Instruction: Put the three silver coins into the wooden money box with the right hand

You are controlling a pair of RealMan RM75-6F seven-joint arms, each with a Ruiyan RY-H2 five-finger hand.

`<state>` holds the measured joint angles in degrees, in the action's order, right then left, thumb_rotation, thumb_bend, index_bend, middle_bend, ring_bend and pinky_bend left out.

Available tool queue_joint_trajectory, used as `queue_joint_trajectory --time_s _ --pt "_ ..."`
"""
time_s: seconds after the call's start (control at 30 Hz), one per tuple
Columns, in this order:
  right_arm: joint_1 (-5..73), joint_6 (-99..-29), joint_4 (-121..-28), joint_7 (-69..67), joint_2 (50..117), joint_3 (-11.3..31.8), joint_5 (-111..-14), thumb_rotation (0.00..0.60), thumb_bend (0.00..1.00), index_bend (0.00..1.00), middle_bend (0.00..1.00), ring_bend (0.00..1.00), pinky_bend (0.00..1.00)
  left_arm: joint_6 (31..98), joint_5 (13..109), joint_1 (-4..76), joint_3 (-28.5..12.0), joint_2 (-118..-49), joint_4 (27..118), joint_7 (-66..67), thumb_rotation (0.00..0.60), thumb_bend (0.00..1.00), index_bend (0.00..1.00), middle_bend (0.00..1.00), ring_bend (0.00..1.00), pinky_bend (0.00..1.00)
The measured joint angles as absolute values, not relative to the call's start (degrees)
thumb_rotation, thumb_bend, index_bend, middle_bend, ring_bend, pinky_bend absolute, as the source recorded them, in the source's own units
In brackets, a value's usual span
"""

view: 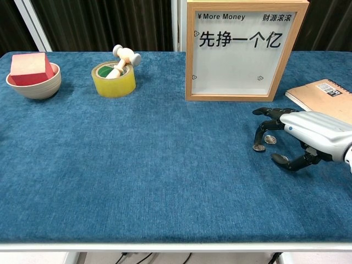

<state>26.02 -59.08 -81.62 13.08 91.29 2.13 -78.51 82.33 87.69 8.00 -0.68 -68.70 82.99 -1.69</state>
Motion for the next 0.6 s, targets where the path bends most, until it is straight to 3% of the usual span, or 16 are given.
queue_joint_trajectory --time_s 0.6 --pt "26.8 -59.1 -79.2 13.4 93.1 2.5 -78.4 0.6 0.37 0.44 0.0 0.0 0.0 80.8 86.8 8.6 -1.0 -68.7 81.4 -3.7 0.517 0.03 0.01 0.0 0.0 0.0"
